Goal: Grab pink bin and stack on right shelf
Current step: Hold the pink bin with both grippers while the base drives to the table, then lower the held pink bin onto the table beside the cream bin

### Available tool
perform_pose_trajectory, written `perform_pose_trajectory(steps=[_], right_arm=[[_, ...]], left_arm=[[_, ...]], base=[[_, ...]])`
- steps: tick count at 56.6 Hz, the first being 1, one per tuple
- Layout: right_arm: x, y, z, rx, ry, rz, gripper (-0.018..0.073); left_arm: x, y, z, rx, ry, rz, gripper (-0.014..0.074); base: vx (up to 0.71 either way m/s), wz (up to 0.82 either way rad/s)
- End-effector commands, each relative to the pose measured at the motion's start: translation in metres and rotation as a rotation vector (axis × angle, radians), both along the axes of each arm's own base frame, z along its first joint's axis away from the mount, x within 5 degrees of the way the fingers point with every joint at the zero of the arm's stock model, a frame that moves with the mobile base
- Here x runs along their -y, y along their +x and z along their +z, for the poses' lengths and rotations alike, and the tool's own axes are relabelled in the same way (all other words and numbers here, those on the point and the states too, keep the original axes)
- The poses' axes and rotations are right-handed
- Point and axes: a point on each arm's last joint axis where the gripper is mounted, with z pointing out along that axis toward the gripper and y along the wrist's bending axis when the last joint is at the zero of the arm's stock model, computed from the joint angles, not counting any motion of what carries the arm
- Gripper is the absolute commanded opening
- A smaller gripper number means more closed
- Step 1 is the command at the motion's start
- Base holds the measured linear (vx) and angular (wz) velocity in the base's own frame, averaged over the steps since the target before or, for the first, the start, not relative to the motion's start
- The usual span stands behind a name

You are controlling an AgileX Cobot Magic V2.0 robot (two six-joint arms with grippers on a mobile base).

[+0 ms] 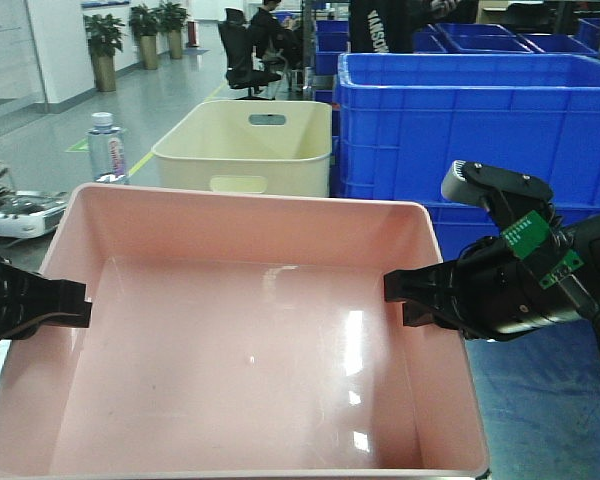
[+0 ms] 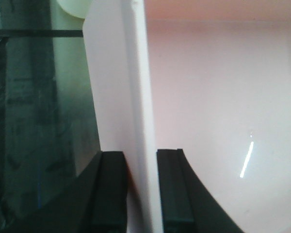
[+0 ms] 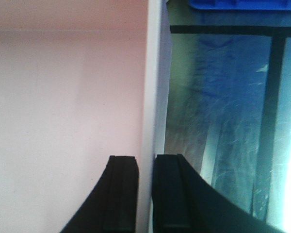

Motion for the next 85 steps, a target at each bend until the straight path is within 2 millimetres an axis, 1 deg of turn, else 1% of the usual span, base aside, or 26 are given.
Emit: perform_pose_trajectory(steps=[1, 16, 59, 63, 69, 74, 85], right_arm=[[0.005, -0.001, 0.029, 0.163, 0.033, -0.017, -0.0008], [0.005, -0.001, 0.029, 0.163, 0.033, -0.017, -0.0008], [0.005, -0.001, 0.03, 0.166, 0.038, -0.018, -0.0008], [0.005, 0.0, 0.029, 0.169, 0.037, -0.018, -0.0008], [0.004, 0.006, 0.027, 0.191, 0.035, -0.024, -0.0008], [0.002, 0.012, 0.021, 0.183, 0.032, -0.026, -0.0006], [-0.004, 0.032, -0.008, 0.091, 0.002, -0.023, 0.0013]], left_arm=[[0.002, -0.007, 0.026, 0.118, -0.077, 0.004, -0.0001], [0.002, -0.003, 0.022, 0.104, -0.074, 0.005, -0.0001], [0.002, -0.003, 0.023, 0.115, -0.077, 0.009, -0.0001], [0.002, 0.002, 0.02, 0.114, -0.06, 0.015, -0.0001], [0.001, 0.015, 0.007, 0.085, 0.008, 0.02, -0.0001], [0.003, 0.028, -0.004, 0.062, 0.021, 0.026, 0.0001], [0.007, 0.052, -0.025, 0.025, 0.035, 0.039, 0.0011]], base=[[0.15, -0.2], [0.09, -0.1], [0.01, -0.02], [0.0, 0.0], [0.0, 0.0], [0.0, 0.0], [0.0, 0.0]])
